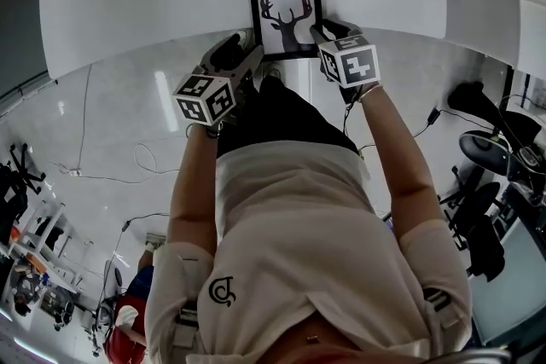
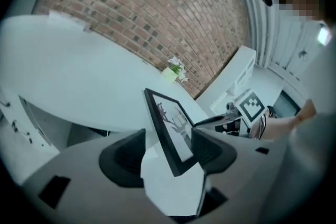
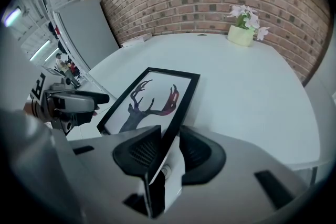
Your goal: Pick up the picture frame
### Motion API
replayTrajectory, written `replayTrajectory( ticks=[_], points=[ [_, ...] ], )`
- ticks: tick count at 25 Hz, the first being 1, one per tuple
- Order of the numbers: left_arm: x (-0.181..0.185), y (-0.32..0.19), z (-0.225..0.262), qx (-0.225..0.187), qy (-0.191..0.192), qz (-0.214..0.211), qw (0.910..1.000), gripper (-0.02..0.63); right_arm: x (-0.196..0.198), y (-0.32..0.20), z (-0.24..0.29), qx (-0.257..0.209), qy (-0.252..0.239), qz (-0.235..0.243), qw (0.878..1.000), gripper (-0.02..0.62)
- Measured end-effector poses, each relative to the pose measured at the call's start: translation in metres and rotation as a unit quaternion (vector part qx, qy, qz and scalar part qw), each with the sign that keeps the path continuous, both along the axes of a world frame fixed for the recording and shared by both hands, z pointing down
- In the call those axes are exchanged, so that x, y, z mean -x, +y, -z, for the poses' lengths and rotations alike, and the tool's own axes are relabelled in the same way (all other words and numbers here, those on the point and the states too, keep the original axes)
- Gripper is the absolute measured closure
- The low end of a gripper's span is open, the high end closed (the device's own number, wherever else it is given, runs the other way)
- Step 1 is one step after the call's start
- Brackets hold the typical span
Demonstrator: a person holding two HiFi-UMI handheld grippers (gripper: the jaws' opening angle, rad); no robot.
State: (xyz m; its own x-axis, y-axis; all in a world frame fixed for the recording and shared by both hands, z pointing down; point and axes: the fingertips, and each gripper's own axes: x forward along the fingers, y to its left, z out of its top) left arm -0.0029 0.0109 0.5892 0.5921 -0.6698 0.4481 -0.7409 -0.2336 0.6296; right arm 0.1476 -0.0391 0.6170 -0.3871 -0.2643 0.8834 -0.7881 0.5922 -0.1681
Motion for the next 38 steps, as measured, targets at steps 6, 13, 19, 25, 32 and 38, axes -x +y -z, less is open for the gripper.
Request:
replayTrajectory(
  ticks=[6, 13, 19, 25, 32, 38],
  points=[
    [-0.020, -0.005, -0.028, 0.090, 0.132, 0.005, 0.9872, 0.316, 0.002, -0.001, 0.006, -0.011, -0.013, -0.007, 1.000, 0.479],
    [-0.049, -0.015, -0.021, 0.108, 0.270, -0.031, 0.9564, 0.320, 0.002, 0.000, 0.004, -0.007, -0.024, -0.021, 0.999, 0.482],
    [-0.070, -0.021, -0.026, 0.143, 0.322, -0.054, 0.9341, 0.443, 0.002, 0.001, 0.003, -0.004, -0.032, -0.028, 0.999, 0.482],
    [-0.085, -0.021, -0.030, 0.163, 0.329, -0.070, 0.9274, 0.534, 0.002, 0.000, 0.000, -0.006, -0.042, -0.042, 0.998, 0.486],
    [-0.088, -0.019, -0.031, 0.167, 0.326, -0.068, 0.9280, 0.566, 0.001, -0.004, 0.001, -0.013, -0.058, -0.072, 0.996, 0.476],
    [-0.089, -0.020, -0.022, 0.161, 0.334, -0.057, 0.9269, 0.578, -0.003, -0.005, 0.004, -0.020, -0.056, -0.082, 0.995, 0.456]
  ],
)
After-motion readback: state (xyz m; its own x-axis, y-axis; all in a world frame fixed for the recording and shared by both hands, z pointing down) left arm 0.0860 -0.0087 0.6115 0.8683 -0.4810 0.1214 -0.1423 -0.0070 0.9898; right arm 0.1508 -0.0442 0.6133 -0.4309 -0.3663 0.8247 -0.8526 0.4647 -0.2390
